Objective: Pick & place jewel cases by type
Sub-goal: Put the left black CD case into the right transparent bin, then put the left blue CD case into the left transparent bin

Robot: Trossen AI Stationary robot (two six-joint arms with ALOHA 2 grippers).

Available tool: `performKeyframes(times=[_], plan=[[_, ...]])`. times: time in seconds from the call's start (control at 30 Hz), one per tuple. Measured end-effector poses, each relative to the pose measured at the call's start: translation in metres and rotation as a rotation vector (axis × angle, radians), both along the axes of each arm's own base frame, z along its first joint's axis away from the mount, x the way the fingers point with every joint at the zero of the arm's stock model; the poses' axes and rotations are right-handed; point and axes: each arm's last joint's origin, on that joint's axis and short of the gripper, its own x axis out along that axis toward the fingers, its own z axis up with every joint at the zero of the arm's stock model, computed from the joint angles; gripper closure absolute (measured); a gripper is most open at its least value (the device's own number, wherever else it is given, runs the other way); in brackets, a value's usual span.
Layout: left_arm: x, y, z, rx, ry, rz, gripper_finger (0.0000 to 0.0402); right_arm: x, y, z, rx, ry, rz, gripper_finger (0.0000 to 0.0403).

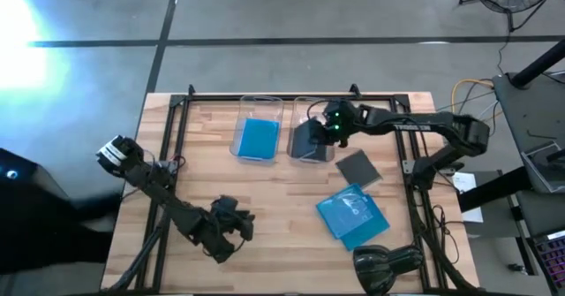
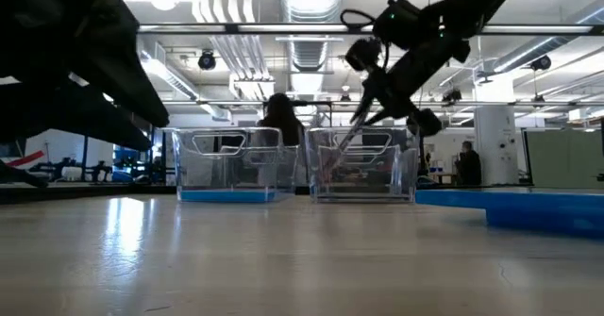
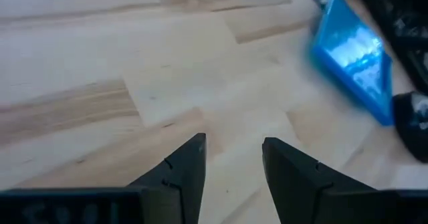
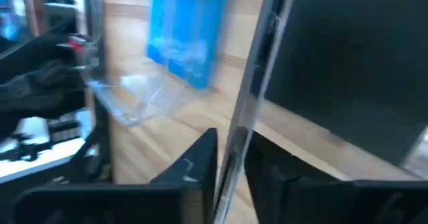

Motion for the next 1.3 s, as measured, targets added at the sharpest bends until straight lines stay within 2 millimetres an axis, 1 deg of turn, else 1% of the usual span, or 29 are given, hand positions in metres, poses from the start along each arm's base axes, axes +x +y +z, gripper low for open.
performKeyframes(times=[0.07, 0.1, 0.2, 0.27, 0.33, 0.4, 0.47, 0.5, 0.53, 0.6, 0.7, 0.77, 0.83, 0.97, 1.07, 1.2, 1.3], plan=[[0.003, 0.004, 0.001, -0.005, 0.03, -0.021, 0.0273, 0.0, -0.003, 0.007, -0.031, 0.02, 0.027, 0.0309], [0.004, 0.006, 0.001, -0.006, 0.04, -0.03, 0.0273, -0.003, -0.005, 0.009, -0.048, 0.073, 0.046, 0.0295], [0.007, 0.009, 0.001, 0.015, 0.056, -0.046, 0.0273, -0.016, -0.006, 0.013, -0.095, 0.305, 0.084, 0.0259], [0.009, 0.012, 0.002, 0.024, 0.06, -0.048, 0.0273, -0.02, -0.005, 0.022, -0.123, 0.399, 0.12, 0.0237], [0.011, 0.014, 0.002, 0.032, 0.069, -0.052, 0.0273, -0.025, -0.001, 0.036, -0.173, 0.48, 0.181, 0.0217], [0.014, 0.016, 0.002, 0.037, 0.069, -0.066, 0.0273, -0.029, 0.007, 0.057, -0.301, 0.567, 0.258, 0.0201], [0.019, 0.017, 0.004, 0.028, 0.062, -0.102, 0.0273, -0.034, 0.021, 0.078, -0.414, 0.618, 0.353, 0.0192], [0.023, 0.017, 0.006, 0.023, 0.052, -0.136, 0.0273, -0.036, 0.03, 0.083, -0.42, 0.631, 0.419, 0.019], [0.028, 0.017, 0.008, 0.019, 0.035, -0.182, 0.0273, -0.037, 0.039, 0.085, -0.397, 0.642, 0.479, 0.0189], [0.041, 0.017, 0.012, 0.024, -0.016, -0.296, 0.0273, -0.035, 0.059, 0.078, -0.334, 0.662, 0.578, 0.0188], [0.064, 0.023, 0.011, 0.05, -0.097, -0.452, 0.0273, -0.03, 0.091, 0.056, -0.255, 0.675, 0.691, 0.0188], [0.08, 0.033, 0.006, 0.061, -0.148, -0.483, 0.0273, -0.029, 0.111, 0.04, -0.23, 0.722, 0.758, 0.0188], [0.095, 0.048, -0.002, 0.039, -0.18, -0.477, 0.0273, -0.033, 0.127, 0.022, -0.203, 0.788, 0.808, 0.0188], [0.125, 0.073, -0.02, -0.019, -0.202, -0.451, 0.0273, -0.045, 0.149, -0.001, -0.135, 0.814, 0.867, 0.0188], [0.15, 0.085, -0.026, -0.032, -0.213, -0.426, 0.0273, -0.051, 0.162, -0.015, -0.115, 0.81, 0.883, 0.0188], [0.18, 0.098, -0.032, -0.041, -0.232, -0.379, 0.0273, -0.057, 0.176, -0.024, -0.104, 0.806, 0.908, 0.0188], [0.201, 0.103, -0.032, -0.047, -0.234, -0.357, 0.0273, -0.06, 0.187, -0.025, -0.107, 0.796, 0.953, 0.0188]])
